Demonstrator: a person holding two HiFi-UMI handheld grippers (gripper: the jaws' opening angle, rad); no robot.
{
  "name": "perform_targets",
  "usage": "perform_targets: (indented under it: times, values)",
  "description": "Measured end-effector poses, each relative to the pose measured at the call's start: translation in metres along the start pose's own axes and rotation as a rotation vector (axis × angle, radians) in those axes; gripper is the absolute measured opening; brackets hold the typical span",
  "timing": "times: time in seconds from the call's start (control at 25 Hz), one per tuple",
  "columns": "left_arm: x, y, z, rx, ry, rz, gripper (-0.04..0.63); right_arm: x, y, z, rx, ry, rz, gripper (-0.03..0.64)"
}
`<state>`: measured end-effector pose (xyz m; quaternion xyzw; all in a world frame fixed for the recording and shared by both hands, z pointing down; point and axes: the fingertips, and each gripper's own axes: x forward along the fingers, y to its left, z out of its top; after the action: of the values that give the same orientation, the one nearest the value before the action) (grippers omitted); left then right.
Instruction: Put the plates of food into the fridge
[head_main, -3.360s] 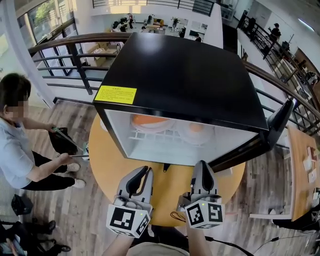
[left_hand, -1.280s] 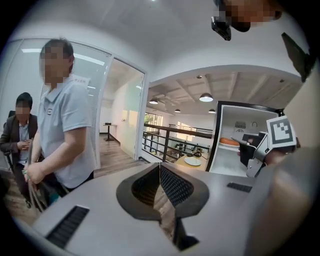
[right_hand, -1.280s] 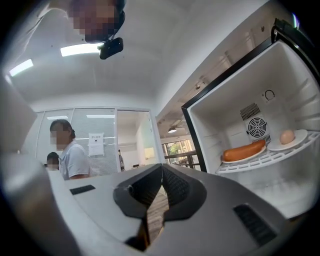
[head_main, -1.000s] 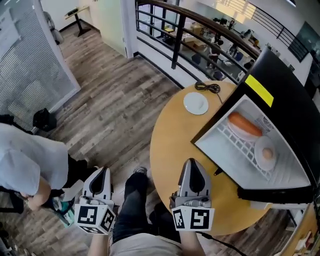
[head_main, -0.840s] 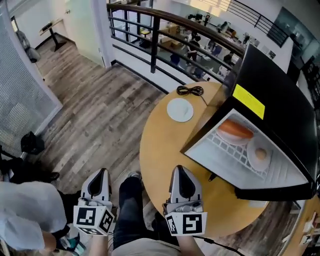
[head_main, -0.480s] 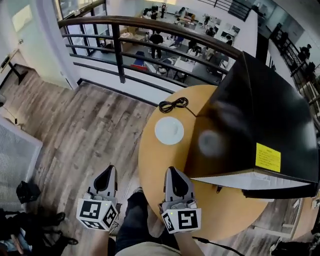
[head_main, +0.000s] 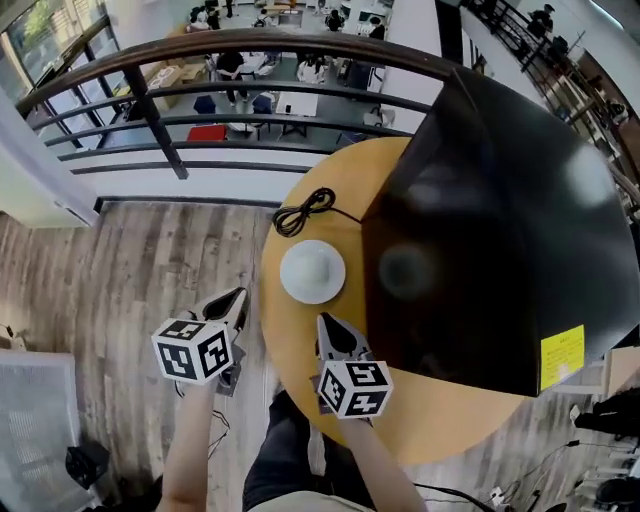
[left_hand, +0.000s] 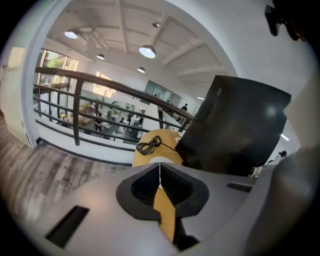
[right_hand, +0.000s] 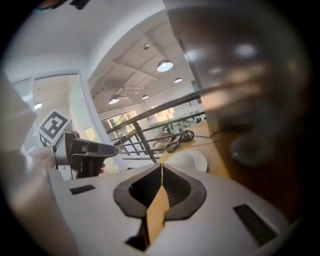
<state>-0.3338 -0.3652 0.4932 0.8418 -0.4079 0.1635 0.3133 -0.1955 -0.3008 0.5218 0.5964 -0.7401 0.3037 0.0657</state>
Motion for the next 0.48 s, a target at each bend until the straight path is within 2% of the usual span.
perform_targets:
  times: [0.2,0.32,0.4,0.48]
  values:
    - [0.067,0.000,-0.026,-0.044,0.196,-0.095,0.009,0.032,-0.030,-0.029,0.396,0.048,-0.063,0.014]
    - [0.092,-0.008,-0.039,-0.195,0.263,-0.211,0.009,0.037,-0.048,-0.040,0.638,0.020,-0.132,0.015]
    - [0.103,-0.009,-0.041,-0.302,0.278,-0.262,0.011,0.039,-0.055,-0.044,0.737,-0.003,-0.160,0.018]
    - [0.112,-0.003,-0.040,-0.344,0.290,-0.274,0.016,0.043,-0.058,-0.047,0.814,-0.019,-0.167,0.048]
